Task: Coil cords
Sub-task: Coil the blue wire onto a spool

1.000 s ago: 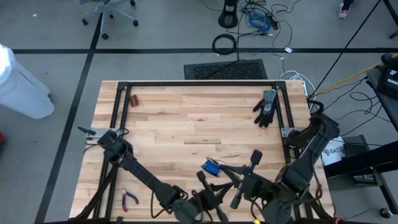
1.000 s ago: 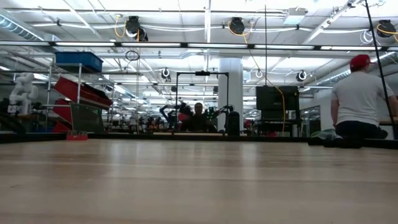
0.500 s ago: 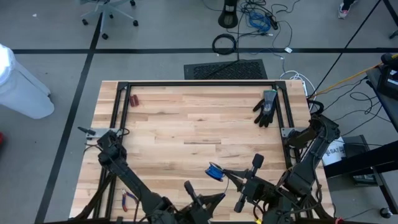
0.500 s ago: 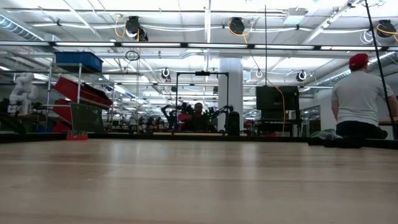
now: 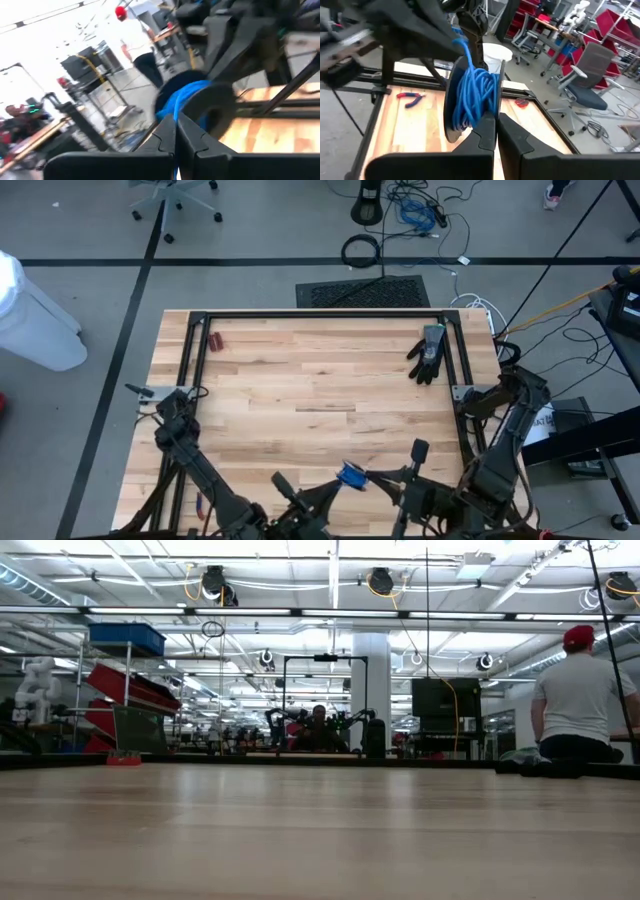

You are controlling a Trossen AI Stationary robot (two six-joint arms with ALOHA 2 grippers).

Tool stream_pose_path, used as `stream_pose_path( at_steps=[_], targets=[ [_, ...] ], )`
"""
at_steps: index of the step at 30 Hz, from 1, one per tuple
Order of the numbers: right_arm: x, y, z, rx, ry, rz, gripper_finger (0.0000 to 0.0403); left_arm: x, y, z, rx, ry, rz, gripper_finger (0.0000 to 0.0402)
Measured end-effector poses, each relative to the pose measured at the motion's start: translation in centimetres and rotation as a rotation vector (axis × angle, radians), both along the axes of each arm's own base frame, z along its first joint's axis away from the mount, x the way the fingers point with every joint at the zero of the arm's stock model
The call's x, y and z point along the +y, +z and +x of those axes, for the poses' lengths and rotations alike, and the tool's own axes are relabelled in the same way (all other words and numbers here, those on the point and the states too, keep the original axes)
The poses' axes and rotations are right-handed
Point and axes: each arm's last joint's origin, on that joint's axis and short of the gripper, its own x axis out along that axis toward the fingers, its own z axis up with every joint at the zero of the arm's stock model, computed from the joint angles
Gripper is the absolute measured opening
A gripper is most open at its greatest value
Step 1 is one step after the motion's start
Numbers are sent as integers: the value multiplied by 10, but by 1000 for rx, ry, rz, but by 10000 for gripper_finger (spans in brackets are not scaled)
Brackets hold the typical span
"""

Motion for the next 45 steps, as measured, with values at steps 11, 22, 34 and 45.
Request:
stream_pose_path(
  at_steps=[11,22,34,45],
  targets=[
    [17,3,-22,13,122,54,0,-9,3,-11,17,12,-3,1],
    [23,4,-30,3,144,60,0,-17,3,-20,19,-13,1,9],
    [23,4,-30,5,145,60,0,-21,3,-23,24,-34,13,24],
    [22,6,-31,2,146,64,0,-35,1,-36,61,-101,75,31]
  ],
)
